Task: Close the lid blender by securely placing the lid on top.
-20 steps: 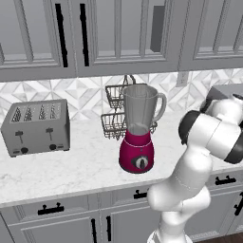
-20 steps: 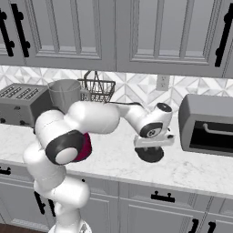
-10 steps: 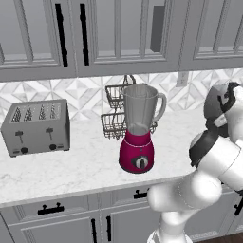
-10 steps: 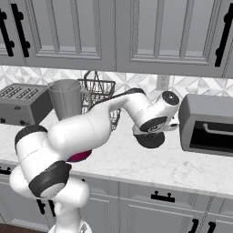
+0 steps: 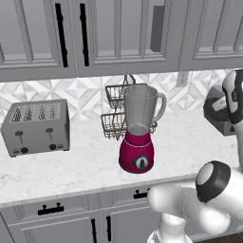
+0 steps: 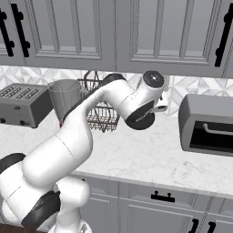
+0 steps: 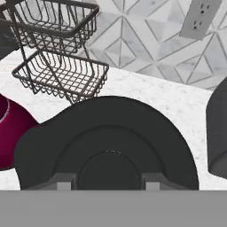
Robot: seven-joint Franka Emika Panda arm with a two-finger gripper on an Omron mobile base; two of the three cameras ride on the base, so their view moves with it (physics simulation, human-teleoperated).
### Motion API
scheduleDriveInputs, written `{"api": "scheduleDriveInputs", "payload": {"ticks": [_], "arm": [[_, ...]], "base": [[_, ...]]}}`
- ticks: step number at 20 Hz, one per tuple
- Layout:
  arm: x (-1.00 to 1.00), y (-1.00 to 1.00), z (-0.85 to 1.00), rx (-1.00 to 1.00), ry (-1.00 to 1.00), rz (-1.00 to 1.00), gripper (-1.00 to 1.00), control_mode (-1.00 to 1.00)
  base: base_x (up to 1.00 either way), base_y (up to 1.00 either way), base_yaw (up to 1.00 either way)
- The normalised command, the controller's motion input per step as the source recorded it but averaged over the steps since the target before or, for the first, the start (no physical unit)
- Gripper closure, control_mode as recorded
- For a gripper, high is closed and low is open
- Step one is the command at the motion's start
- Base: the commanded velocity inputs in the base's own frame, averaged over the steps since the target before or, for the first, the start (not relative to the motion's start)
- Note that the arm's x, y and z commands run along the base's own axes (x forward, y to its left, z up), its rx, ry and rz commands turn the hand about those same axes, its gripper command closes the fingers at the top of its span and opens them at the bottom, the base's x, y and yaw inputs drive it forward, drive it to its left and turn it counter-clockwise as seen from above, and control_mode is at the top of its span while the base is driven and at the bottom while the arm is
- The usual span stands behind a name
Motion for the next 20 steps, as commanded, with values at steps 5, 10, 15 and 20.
{"api": "scheduleDriveInputs", "payload": {"ticks": [5, 10, 15, 20], "arm": [[-0.19, 0.97, 1.00, -0.02, 0.00, -0.07, 1.00, -1.00], [-0.04, 0.82, 1.00, -0.06, 0.00, -0.02, 1.00, -1.00], [0.00, 0.91, 0.86, -0.04, 0.07, 0.00, 1.00, -1.00], [-0.18, 0.78, 0.05, 0.00, 0.02, 0.05, 1.00, -1.00]], "base": [[0.00, 0.00, 0.00], [0.00, 0.00, 0.00], [0.00, 0.00, 0.00], [0.00, 0.00, 0.00]]}}
